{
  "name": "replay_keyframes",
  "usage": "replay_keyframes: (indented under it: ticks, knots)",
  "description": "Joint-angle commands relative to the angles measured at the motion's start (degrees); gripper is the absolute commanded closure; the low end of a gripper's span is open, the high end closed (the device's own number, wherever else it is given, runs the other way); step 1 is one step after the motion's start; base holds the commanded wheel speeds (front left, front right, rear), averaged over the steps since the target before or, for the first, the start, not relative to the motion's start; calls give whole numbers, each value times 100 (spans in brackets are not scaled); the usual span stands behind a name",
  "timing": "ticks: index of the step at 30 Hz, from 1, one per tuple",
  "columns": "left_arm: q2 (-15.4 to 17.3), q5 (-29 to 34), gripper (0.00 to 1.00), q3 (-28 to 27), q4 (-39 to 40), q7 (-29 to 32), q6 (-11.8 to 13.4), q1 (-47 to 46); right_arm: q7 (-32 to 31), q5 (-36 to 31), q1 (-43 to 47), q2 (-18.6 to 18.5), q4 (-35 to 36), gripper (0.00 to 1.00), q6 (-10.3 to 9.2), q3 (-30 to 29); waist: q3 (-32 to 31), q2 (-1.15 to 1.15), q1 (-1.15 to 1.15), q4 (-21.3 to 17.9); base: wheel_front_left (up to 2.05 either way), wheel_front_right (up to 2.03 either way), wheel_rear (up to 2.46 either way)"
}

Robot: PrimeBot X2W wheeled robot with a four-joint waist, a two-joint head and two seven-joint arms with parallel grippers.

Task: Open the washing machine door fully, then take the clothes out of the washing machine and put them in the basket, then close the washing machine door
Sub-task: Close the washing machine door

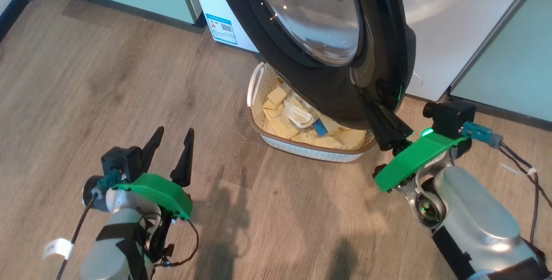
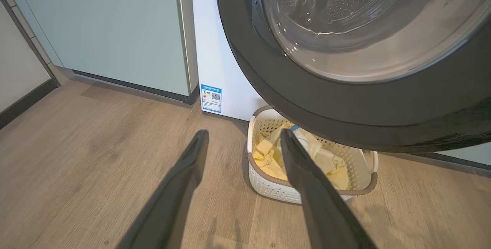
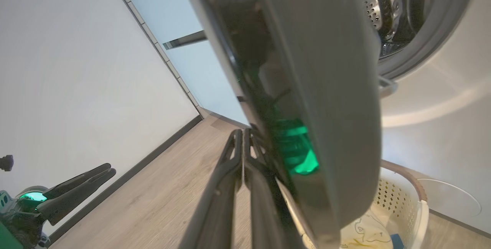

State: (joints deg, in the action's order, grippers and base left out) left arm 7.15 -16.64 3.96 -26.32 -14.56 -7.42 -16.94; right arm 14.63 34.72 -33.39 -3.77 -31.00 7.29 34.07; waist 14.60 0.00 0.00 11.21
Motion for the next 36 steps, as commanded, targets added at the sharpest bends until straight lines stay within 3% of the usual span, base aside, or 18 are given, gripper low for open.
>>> replay_keyframes:
  ticks: [1, 13, 36]
  knots:
    - [158, 46, 0, -199, 196, -44, -7, -235, 37, 2, -260, 89, 109, 100, 20, -64, 40, 0, 0, -39, 0, 0, 0]
    - [110, 94, 0, -191, 297, -44, -7, -392, 37, -175, -941, 89, -374, 100, 20, -703, 407, 0, 0, -116, 0, 0, 0]
    - [-173, 166, 0, -211, 582, -44, -7, -1096, 37, -1203, -3270, 90, -1626, 100, 20, -2513, 1725, 0, 0, -163, 0, 0, 0]
